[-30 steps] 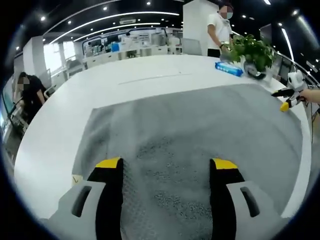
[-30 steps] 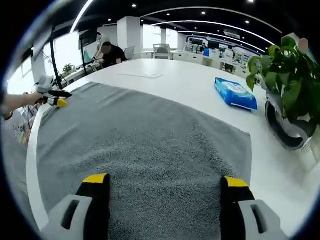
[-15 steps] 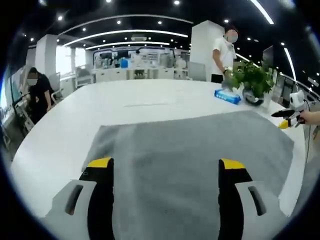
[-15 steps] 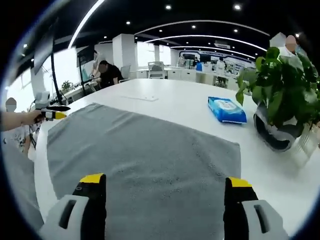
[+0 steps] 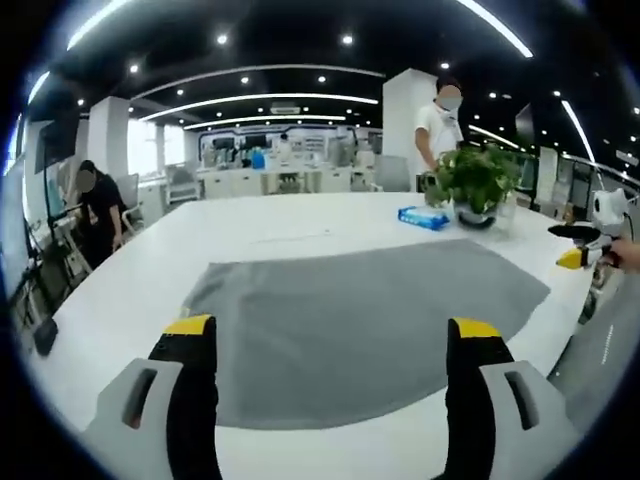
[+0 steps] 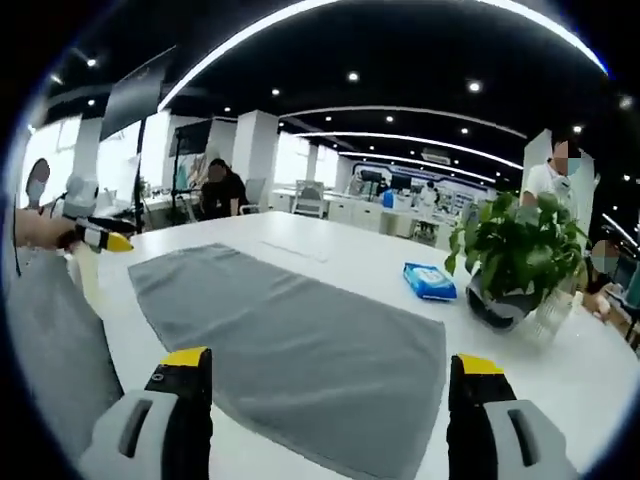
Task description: Open the folded towel by lifting each exposed corner and separating the folded layers until the towel lies flat within the target outline without major curled edges
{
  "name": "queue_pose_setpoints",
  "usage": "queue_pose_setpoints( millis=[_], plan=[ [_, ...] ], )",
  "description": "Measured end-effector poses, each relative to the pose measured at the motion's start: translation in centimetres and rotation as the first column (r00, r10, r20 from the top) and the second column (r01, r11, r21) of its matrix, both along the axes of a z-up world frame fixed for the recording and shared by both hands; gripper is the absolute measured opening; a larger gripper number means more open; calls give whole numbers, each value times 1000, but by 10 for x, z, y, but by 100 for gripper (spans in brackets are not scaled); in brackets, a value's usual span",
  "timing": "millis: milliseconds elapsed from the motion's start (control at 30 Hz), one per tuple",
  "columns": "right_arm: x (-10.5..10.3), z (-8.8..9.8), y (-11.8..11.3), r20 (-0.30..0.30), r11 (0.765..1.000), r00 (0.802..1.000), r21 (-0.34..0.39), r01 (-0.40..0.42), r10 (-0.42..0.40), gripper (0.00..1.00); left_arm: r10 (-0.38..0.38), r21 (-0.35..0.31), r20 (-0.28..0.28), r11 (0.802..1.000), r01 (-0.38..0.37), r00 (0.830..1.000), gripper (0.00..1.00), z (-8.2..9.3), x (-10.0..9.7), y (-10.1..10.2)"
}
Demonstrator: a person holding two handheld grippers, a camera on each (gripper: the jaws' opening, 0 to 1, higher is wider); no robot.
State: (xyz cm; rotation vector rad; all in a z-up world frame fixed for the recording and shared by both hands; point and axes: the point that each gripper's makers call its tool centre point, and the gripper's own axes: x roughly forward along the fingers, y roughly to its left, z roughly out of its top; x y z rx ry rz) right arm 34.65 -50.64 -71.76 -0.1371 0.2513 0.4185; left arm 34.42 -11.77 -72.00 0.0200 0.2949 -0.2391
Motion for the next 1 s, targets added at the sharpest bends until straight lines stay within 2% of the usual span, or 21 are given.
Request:
queue_pose_setpoints(
  millis=[33, 100, 133, 167, 233, 267, 300, 333, 400, 467, 500, 533, 600, 667, 733, 800, 933, 967, 1000],
  plan=[
    [-2, 3, 3, 12, 998, 1000, 56, 25, -26, 100, 4, -1, 14, 1000, -4, 1000, 95, 0, -1, -2],
    [-3, 3, 4, 3, 992, 998, 107, 67, -68, 100, -3, -34, 9, 999, 3, 1000, 93, -4, -4, -8],
    [-2, 5, 8, 23, 991, 998, 119, 63, -67, 100, -2, -86, 10, 996, 3, 1000, 93, -4, -5, -13],
    [-4, 7, 15, 29, 995, 999, 102, 24, -27, 100, -2, -109, 5, 994, 3, 1000, 92, -6, -6, -16],
    [-4, 11, 15, 41, 998, 999, 56, 19, -21, 100, -38, -38, 11, 999, 39, 999, 92, -2, -8, -18],
    [-5, 12, 15, 45, 999, 999, 52, 17, -19, 100, -40, -11, 55, 999, 41, 998, 91, 5, -7, -17],
    [-10, 15, 19, 50, 998, 999, 60, 12, -15, 100, -44, -14, 108, 999, 46, 993, 91, 15, -6, -20],
    [-14, 18, 22, 57, 996, 998, 88, 16, -21, 100, -42, -24, 124, 999, 46, 991, 91, 18, -5, -20],
    [-18, 20, 27, 71, 994, 997, 106, 22, -29, 100, -29, -15, 130, 999, 31, 991, 91, 15, -5, -17],
    [-18, 14, 28, 68, 997, 997, 78, 18, -24, 100, -48, 36, 114, 998, 44, 992, 91, 10, -5, -15],
    [-18, 12, 27, 55, 997, 998, 77, 19, -23, 99, -58, 39, 126, 998, 54, 990, 91, 10, -4, -17],
    [-16, 12, 24, 56, 996, 998, 84, 19, -24, 99, -105, 8, 146, 994, 105, 984, 91, 13, -4, -27],
    [-13, 10, 22, 57, 996, 998, 88, 20, -25, 99, -157, -15, 132, 987, 160, 979, 93, 11, -6, -39],
    [-14, -4, 24, -10, 997, 1000, 81, 18, -17, 99, -197, 54, 101, 980, 192, 975, 93, 1, -7, -43],
    [-15, -9, 26, -30, 999, 1000, 46, 8, -7, 99, -216, 106, 90, 973, 207, 972, 91, -3, -8, -44],
    [-15, -11, 25, -27, 1000, 1000, 4, 5, -4, 97, -227, 117, 105, 970, 215, 968, 89, -1, -8, -46],
    [-14, -17, 20, -51, 1000, 998, -6, 25, -25, 97, -225, 105, 122, 971, 213, 967, 88, 1, -7, -42],
    [-13, -21, 18, -71, 999, 997, -4, 35, -35, 98, -217, 88, 129, 974, 206, 968, 88, 2, -6, -40],
    [-15, -32, 16, -132, 999, 990, 7, 48, -46, 99, -210, 77, 135, 977, 201, 968, 87, 3, -6, -38]
  ],
)
